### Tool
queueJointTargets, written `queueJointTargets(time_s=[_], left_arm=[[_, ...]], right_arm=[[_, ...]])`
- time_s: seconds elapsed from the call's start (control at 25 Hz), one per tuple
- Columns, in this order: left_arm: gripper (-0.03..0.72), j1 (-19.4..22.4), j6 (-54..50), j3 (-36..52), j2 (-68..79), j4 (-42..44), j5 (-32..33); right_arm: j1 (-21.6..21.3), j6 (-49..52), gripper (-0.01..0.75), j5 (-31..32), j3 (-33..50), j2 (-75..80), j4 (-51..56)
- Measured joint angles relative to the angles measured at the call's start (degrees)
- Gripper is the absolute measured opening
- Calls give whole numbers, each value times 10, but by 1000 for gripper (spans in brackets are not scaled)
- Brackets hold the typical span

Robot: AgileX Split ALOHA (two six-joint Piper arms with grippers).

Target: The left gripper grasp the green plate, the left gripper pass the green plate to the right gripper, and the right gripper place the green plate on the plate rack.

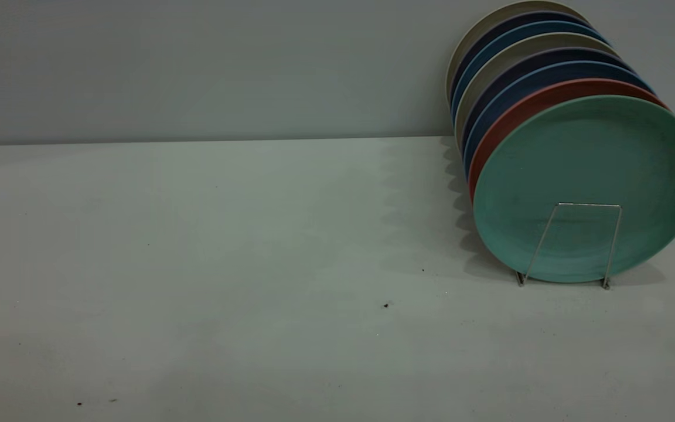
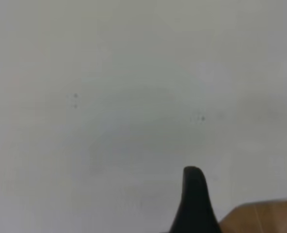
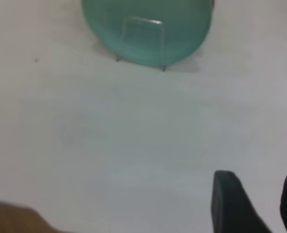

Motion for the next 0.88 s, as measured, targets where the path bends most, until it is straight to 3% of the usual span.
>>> queueJointTargets(time_s=[0.88], left_arm=[[582,0,-3,0,-6,0,4]], right_arm=[[0,0,268,1,0,-17,2]])
